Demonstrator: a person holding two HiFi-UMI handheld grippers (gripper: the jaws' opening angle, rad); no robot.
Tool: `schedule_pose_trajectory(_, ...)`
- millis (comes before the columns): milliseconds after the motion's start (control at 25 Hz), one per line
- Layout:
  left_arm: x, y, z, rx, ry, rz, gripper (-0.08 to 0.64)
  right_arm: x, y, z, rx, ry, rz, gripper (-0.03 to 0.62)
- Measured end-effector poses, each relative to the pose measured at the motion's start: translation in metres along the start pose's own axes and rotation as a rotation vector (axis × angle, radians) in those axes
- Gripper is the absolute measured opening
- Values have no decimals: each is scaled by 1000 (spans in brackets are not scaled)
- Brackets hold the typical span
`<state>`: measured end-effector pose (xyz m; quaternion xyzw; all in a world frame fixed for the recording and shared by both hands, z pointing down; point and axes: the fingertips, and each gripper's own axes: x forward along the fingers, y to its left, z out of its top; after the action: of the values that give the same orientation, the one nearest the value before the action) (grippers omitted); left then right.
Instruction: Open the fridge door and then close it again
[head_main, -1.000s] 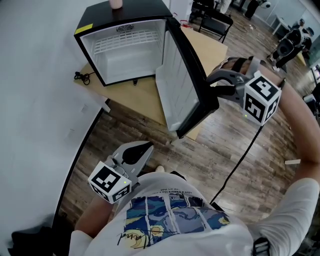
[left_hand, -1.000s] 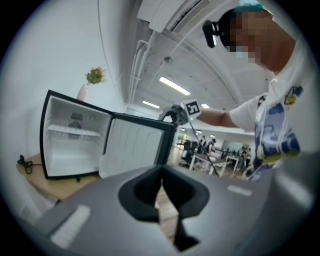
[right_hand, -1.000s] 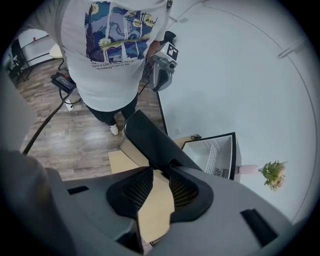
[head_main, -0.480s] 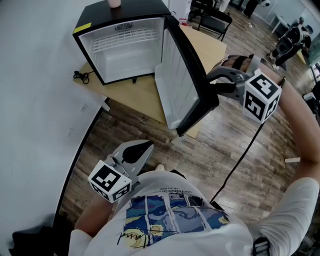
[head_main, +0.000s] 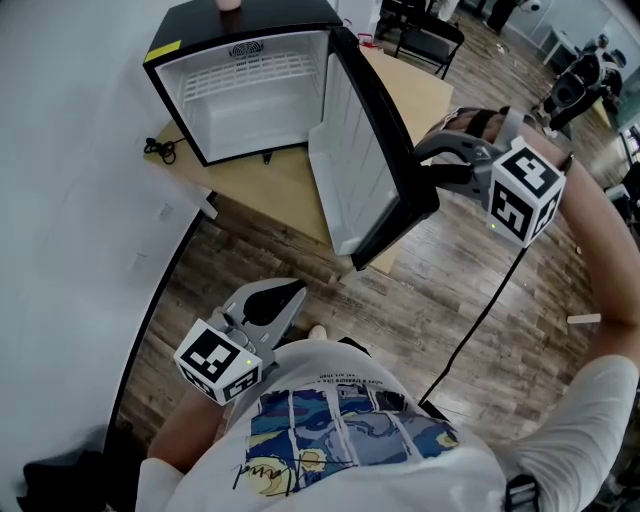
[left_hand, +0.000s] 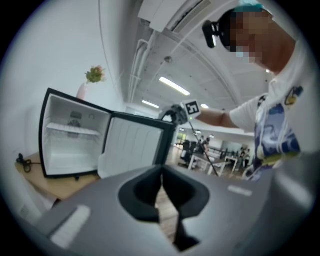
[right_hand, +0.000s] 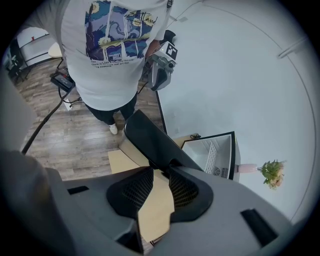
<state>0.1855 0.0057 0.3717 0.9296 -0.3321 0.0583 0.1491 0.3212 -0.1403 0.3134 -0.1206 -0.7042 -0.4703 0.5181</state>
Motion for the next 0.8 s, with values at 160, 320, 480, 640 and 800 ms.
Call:
schedule_pose_trajectory(160,1,0,-2,-5,2,-3,14,0,-1,1,2,-4,-1,75)
schedule_pose_trajectory(320,1,0,-2,-2,4,-6,14,1,0,2,-10,1,3,75)
schedule_pose_trajectory(480,-2,1,-4,-15,2,-8,14,0,-1,7,9,-15,-7,75)
schedule_pose_trajectory(640,-3,1,-3,-24,2,-5,14,0,-3,11,12,-21,-8,75)
schedule_pose_trajectory(800,-5,4,-3,-29,-1,-4,14,3,-7,16,6,-26,1,75)
